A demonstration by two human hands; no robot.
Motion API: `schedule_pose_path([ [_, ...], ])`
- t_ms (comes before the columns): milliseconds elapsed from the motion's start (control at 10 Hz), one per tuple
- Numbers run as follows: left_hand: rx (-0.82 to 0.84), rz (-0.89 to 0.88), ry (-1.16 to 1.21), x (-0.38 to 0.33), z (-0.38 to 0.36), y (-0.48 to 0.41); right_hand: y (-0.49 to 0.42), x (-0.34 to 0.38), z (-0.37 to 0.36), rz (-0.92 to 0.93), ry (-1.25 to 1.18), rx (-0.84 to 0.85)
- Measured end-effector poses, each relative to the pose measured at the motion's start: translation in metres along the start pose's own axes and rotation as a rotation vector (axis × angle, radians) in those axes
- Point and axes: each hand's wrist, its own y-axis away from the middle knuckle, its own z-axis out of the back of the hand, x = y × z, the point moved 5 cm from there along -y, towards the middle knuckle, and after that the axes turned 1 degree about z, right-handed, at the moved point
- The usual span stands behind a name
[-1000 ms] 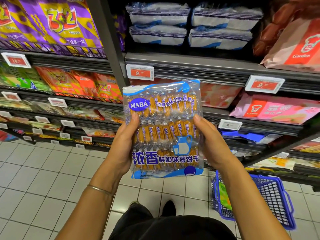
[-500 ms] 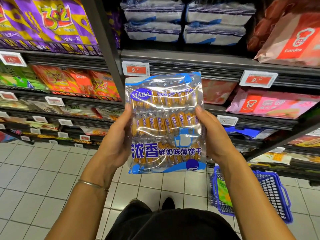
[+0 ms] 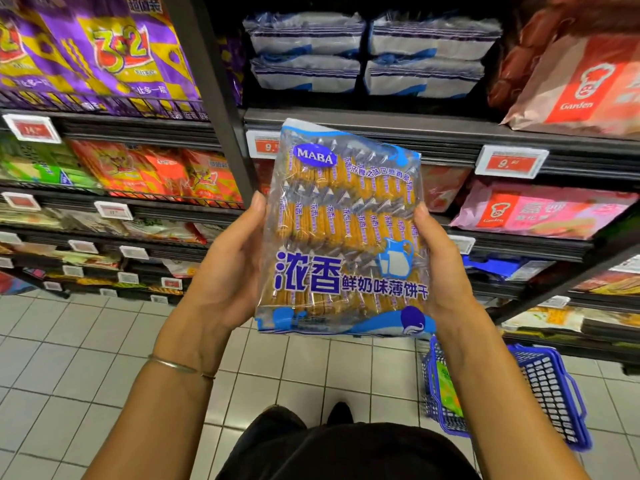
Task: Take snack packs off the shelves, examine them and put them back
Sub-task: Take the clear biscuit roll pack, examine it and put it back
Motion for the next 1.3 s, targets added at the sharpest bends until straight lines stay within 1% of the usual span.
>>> schedule_pose_path([
  [100, -0.018, -0.038, -0.036, -0.002, -0.002, 0.0, -0.001, -0.004, -0.002, -0.01, -0.005, 0.016],
  [200, 0.027, -0.058, -0.124, -0.005, -0.009, -0.001, -0.006, -0.012, -0.001, -0.004, 0.018, 0.031],
  [300, 0.065, -0.128, -0.186, -0.013, -0.015, -0.003, -0.007, -0.017, -0.01, 0.036, 0.035, 0.073],
  [400, 0.13, -0.164, -0.245, -0.006, -0.026, -0.007, -0.002, -0.032, -0.022, -0.035, 0.003, 0.118],
  [500, 0.021, -0.147, -0.336, 0.009, -0.022, -0.016, 0.003, -0.045, -0.026, -0.088, -0.112, 0.187],
  [600, -0.059, -0.027, -0.432, 0.031, -0.014, -0.021, 0.01, -0.044, -0.036, -0.162, -0.223, 0.232],
  [700, 0.122, -0.058, -0.55, 0.086, -0.025, -0.017, 0.032, -0.002, -0.091, 0.044, -0.008, 0.491],
  [800, -0.015, -0.015, -0.581, 0.097, -0.026, -0.023, 0.036, 0.0, -0.095, 0.029, 0.028, 0.589],
  [900, -0.12, 0.103, -0.496, 0.076, -0.031, -0.027, 0.027, -0.017, -0.079, -0.155, -0.212, 0.591],
  [1000, -0.022, 0.087, -0.468, 0.067, -0.029, -0.023, 0.015, -0.019, -0.061, -0.144, -0.165, 0.414],
  [1100, 0.041, 0.158, -0.328, 0.057, -0.017, -0.019, 0.001, -0.036, -0.035, -0.138, -0.061, 0.247],
  [1200, 0.067, 0.145, -0.257, 0.049, -0.012, -0.016, -0.005, -0.036, -0.026, -0.103, 0.094, 0.215],
  [1300, 0.041, 0.15, -0.277, 0.049, -0.009, -0.018, -0.012, -0.037, -0.019, -0.096, 0.205, 0.228],
])
